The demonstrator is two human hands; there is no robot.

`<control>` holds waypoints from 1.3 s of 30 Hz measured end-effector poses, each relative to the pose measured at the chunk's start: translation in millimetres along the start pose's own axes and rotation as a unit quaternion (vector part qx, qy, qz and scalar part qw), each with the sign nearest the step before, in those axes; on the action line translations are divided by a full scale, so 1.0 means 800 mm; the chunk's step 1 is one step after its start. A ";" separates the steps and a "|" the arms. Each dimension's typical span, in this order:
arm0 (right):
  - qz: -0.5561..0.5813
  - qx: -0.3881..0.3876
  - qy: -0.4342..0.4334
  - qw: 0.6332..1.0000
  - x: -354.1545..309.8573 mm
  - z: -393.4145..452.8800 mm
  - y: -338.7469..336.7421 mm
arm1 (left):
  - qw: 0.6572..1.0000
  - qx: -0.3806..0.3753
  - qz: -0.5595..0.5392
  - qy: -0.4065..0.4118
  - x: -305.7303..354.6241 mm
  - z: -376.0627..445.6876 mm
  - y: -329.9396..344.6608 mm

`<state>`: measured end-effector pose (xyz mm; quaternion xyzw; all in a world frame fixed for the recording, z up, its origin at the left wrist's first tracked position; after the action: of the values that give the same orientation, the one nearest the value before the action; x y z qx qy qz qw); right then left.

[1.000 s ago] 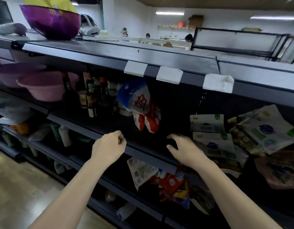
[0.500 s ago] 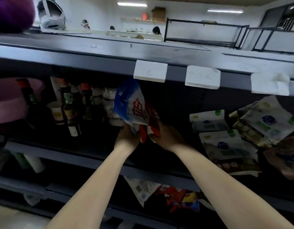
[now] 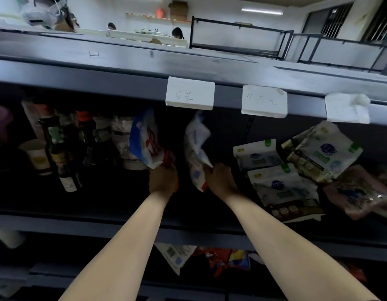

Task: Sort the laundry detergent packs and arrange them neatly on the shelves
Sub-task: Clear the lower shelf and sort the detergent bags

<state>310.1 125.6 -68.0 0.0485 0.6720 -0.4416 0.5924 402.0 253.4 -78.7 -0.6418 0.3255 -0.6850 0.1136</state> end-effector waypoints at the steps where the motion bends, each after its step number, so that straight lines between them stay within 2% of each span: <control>1: 0.024 -0.007 0.007 1.000 0.005 -0.001 -0.008 | 1.000 0.008 -0.027 -0.005 0.000 -0.005 -0.001; 8: 0.119 0.014 0.048 0.992 0.018 -0.026 -0.030 | 0.989 0.032 -0.140 -0.030 -0.013 -0.036 0.005; 11: 0.150 0.022 0.061 0.987 0.020 -0.043 -0.037 | 0.944 0.015 -0.327 -0.047 -0.013 -0.057 0.002; 13: 0.178 0.028 0.060 0.982 0.019 -0.054 -0.046 | 0.929 0.017 -0.366 -0.044 -0.015 -0.067 -0.004; 17: 0.218 0.056 0.079 0.971 0.025 -0.069 -0.061 | 0.952 0.070 -0.298 -0.015 -0.012 -0.082 -0.021; 21: 0.270 0.147 0.087 0.948 0.025 -0.086 -0.082 | 0.966 0.132 -0.222 0.012 -0.003 -0.095 -0.035; 25: 0.266 0.228 0.040 0.936 0.016 -0.109 -0.113 | 0.970 0.192 -0.148 -0.002 0.004 -0.108 -0.042; 27: 0.235 0.273 0.030 0.932 0.013 -0.127 -0.130 | 0.970 0.207 -0.126 0.022 0.010 -0.118 -0.045; 32: 0.170 0.370 0.023 0.913 0.013 -0.190 -0.152 | 0.975 0.169 -0.106 0.092 0.019 -0.148 -0.054; 39: 0.131 0.490 0.048 0.860 0.019 -0.296 -0.169 | 0.983 0.072 -0.078 0.148 0.024 -0.204 -0.042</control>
<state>48.0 191.0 -30.0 0.4415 0.3840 -0.6294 0.5113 252.5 316.6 -37.4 -0.5472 0.2374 -0.8007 0.0557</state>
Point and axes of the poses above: each hand's wrist, its own z-axis towards the middle knuckle, its own y-axis out of the palm, x = y × z, the point moved 1 cm from there along z, towards the middle knuckle, and after that the axes turned 9 degrees about z, right-handed, at the moved point
